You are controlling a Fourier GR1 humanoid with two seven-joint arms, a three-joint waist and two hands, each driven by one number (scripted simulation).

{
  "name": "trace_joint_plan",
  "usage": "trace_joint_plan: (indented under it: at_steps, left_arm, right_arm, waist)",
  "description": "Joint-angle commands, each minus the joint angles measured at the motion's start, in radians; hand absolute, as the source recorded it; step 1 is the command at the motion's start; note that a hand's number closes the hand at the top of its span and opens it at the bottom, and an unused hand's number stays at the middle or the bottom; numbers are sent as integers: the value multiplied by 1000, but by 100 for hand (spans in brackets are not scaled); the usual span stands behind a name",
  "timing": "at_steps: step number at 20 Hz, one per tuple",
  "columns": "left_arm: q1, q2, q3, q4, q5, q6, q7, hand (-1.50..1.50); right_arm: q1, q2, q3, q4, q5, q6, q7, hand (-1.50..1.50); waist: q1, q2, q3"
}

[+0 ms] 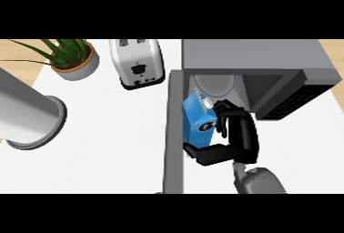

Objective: Pick up the milk, place it into the microwave and close the microwave

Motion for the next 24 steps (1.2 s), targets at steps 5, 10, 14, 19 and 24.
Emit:
trace_joint_plan:
  at_steps: [5, 10, 14, 19, 24]
  left_arm:
    - [-59, 16, 13, 61, -26, -10, 11, -150]
    - [-69, 9, 24, 54, -21, -22, 24, -150]
    - [-75, 30, 68, 105, 2, -54, 12, -150]
    - [-170, 71, 73, 161, 9, -28, 39, -150]
    - [-136, 75, 80, 135, 51, -70, 50, -150]
  right_arm:
    - [-275, 36, -181, 341, 0, -76, 25, 150]
    - [-355, 30, -295, 612, -74, 23, -164, 150]
    - [-438, 19, -371, 809, -90, 77, -307, 150]
    - [-569, 9, -412, 1027, -55, 77, -451, 150]
    - [-668, -20, -450, 1173, -23, 18, -537, 150]
  waist:
    - [11, 6, -4]
    - [12, 7, -3]
    - [16, 8, -3]
    - [30, 17, -3]
    - [44, 18, -2]
